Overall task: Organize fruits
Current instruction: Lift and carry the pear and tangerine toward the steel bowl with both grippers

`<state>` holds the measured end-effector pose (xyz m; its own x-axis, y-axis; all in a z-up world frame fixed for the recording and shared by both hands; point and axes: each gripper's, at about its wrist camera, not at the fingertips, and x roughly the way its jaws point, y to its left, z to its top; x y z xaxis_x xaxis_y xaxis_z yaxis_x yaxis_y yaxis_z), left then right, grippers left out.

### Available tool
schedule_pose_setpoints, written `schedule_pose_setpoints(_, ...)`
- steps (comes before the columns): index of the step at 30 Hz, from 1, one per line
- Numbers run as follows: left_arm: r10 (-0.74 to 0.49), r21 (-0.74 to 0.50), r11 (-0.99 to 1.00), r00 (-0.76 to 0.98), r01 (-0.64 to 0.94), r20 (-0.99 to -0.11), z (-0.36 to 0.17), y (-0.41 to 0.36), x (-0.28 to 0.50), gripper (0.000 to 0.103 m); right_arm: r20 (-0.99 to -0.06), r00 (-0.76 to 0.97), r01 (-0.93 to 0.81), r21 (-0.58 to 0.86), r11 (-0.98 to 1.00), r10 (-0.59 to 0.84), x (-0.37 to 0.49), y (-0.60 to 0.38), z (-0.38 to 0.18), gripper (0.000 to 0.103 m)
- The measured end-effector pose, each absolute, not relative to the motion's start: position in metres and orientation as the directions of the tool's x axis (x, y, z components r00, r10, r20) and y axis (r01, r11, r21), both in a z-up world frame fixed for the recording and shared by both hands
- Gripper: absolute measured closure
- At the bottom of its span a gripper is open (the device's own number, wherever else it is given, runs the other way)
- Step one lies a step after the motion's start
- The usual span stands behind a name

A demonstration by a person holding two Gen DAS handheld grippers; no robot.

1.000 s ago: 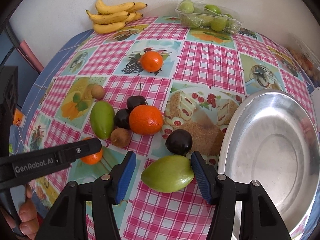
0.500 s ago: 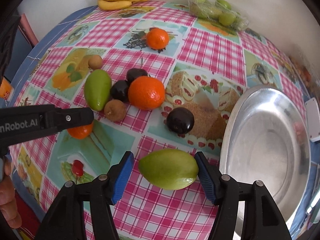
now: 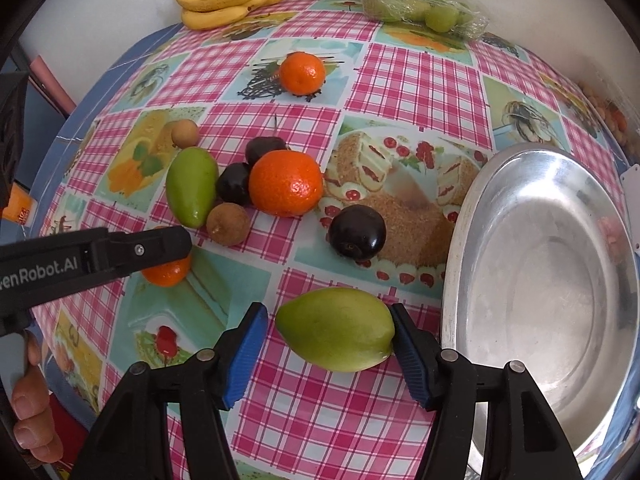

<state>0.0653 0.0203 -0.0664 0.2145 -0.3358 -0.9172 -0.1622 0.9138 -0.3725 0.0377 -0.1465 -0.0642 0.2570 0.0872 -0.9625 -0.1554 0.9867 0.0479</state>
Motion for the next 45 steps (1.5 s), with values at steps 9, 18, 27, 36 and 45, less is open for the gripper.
schedule_pose_setpoints(9, -0.334, -0.371, 0.915, 0.214, -0.161, -0.918, -0.066, 0.020, 0.066, 0.065, -0.955, 0.252, -0.065, 0.145, 0.987, 0.157, 0.042, -0.163, -0.059, 0.037)
schedule_pose_setpoints(18, -0.329, -0.366, 0.917, 0.215, -0.158, -0.919, -0.067, 0.017, 0.068, 0.065, -0.958, 0.251, -0.043, 0.134, 0.990, 0.140, 0.038, -0.164, -0.058, 0.045)
schedule_pose_setpoints(27, -0.300, -0.351, 0.920, 0.264, -0.173, -0.917, -0.057, 0.024, 0.064, 0.066, -0.948, 0.280, -0.062, 0.139, 0.988, 0.151, 0.038, -0.157, -0.048, 0.045)
schedule_pose_setpoints(36, -0.312, -0.386, 0.912, 0.375, -0.138, -0.873, -0.026, 0.030, 0.058, 0.066, -0.909, 0.374, -0.035, 0.186, 0.982, 0.186, 0.026, -0.163, -0.011, 0.045)
schedule_pose_setpoints(45, -0.365, -0.407, 0.912, 0.356, -0.047, -0.860, -0.022, 0.004, 0.060, 0.066, -0.907, 0.398, 0.064, 0.176, 0.982, 0.137, 0.027, -0.194, -0.005, 0.045)
